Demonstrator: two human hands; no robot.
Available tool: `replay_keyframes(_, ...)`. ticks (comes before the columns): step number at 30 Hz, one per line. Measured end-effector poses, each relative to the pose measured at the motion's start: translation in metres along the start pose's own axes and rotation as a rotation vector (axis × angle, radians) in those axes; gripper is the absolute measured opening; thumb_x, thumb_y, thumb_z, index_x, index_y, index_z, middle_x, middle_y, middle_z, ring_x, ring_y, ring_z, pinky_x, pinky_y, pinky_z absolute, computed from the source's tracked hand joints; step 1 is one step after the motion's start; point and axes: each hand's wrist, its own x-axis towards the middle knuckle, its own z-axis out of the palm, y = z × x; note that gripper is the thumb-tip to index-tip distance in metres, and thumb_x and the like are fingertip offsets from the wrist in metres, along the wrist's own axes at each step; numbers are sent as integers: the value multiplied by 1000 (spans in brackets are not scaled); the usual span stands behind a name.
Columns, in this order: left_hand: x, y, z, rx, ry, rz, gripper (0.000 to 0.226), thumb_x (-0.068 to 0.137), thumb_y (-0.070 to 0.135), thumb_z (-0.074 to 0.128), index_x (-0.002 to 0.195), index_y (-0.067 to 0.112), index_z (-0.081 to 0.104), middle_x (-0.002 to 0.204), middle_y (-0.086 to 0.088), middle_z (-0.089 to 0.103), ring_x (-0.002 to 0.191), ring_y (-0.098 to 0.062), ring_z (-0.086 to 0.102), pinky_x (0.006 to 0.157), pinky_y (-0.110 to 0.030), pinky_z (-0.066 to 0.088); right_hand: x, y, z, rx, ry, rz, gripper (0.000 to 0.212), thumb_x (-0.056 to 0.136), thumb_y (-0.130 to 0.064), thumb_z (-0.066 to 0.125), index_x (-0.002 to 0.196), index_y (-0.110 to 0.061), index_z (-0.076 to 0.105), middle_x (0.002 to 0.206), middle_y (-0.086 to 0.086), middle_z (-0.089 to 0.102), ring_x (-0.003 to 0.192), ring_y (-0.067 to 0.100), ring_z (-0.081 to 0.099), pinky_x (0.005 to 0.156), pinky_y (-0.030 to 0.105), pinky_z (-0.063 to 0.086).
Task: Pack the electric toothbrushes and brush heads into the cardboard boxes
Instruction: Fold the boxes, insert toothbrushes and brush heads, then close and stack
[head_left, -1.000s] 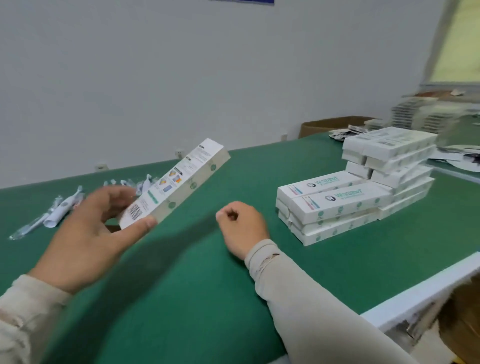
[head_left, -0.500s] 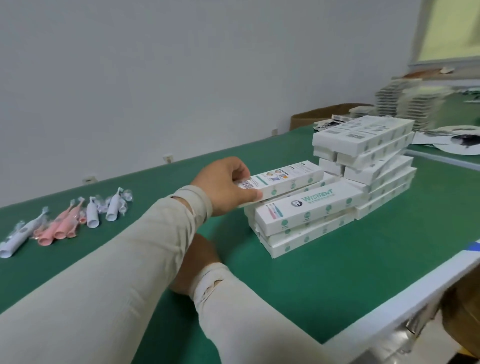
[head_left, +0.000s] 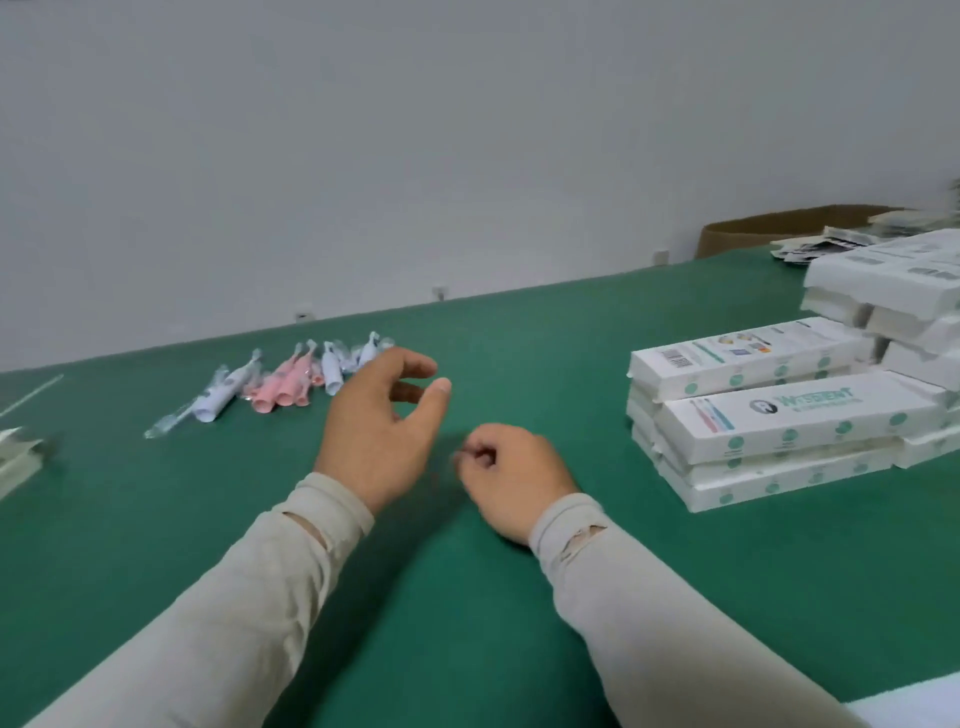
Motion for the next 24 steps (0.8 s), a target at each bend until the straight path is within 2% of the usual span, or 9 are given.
replay_keyframes(3, -27, -56, -66, 237, 4, -149, 12, 89, 31, 67, 96, 34, 58, 98, 20, 63, 83, 3, 61, 78, -29, 50, 0, -8, 10, -20, 11, -24, 19, 89, -33, 64, 73, -23, 64, 71, -11, 66, 74, 13, 63, 78, 34, 55)
replay_keyframes(5, -45, -83, -104, 418, -8, -227, 14, 90, 36, 64, 101, 37, 56, 105, 16, 64, 86, -3, 62, 83, -31, 51, 2, -23, 22, -25, -9, -58, 17, 89, -32, 66, 73, -25, 65, 74, -12, 68, 75, 10, 64, 78, 31, 53)
replay_keyframes(7, -61, -99, -133, 549, 4, -278, 17, 91, 40, 61, 107, 36, 58, 110, 14, 64, 88, -7, 61, 80, -28, 48, 9, -47, 40, -38, -89, -103, 15, 89, -32, 68, 75, -26, 66, 77, -13, 69, 77, 9, 64, 78, 28, 51)
replay_keyframes(10, -78, -111, -159, 661, 23, -317, 24, 93, 43, 57, 115, 33, 59, 116, 13, 64, 99, -11, 62, 78, -25, 43, 17, -95, 77, 27, -242, -177, 15, 89, -28, 70, 74, -25, 68, 77, -12, 69, 71, 5, 61, 69, 22, 46)
replay_keyframes(13, -86, -118, -183, 726, 45, -349, 29, 93, 45, 56, 120, 32, 58, 125, 12, 61, 113, -13, 59, 88, -30, 46, 11, -121, 116, 133, -204, -231, 15, 91, -22, 68, 76, -23, 67, 76, -11, 69, 71, 7, 61, 68, 23, 45)
replay_keyframes(16, -77, -121, -234, 844, 169, -309, 34, 93, 41, 59, 123, 25, 60, 128, 4, 59, 120, -20, 53, 97, -37, 44, -1, -112, 139, 143, -156, -262, 17, 90, -22, 68, 74, -28, 67, 74, -14, 69, 73, 8, 64, 72, 24, 47)
replay_keyframes(18, -66, -125, -286, 981, 291, -312, 41, 91, 39, 62, 126, 18, 59, 132, -5, 56, 121, -28, 50, 102, -41, 41, -1, -102, 141, 134, -180, -309, 17, 88, -25, 69, 73, -31, 68, 74, -19, 70, 72, 1, 63, 70, 16, 47)
replay_keyframes(21, -48, -130, -363, 1198, 423, -513, 57, 88, 46, 61, 134, 13, 51, 139, -14, 49, 126, -36, 46, 103, -46, 39, 2, -95, 138, 191, -157, -307, 17, 87, -22, 70, 71, -27, 70, 70, -22, 68, 64, -2, 60, 63, 13, 42)
replay_keyframes(24, -42, -142, -406, 1296, 352, -835, 66, 86, 59, 55, 133, 14, 49, 134, -17, 55, 122, -37, 52, 99, -45, 42, 4, -96, 138, 233, -175, -258, 18, 89, -19, 69, 72, -24, 70, 66, -20, 67, 58, -1, 57, 65, 23, 45)
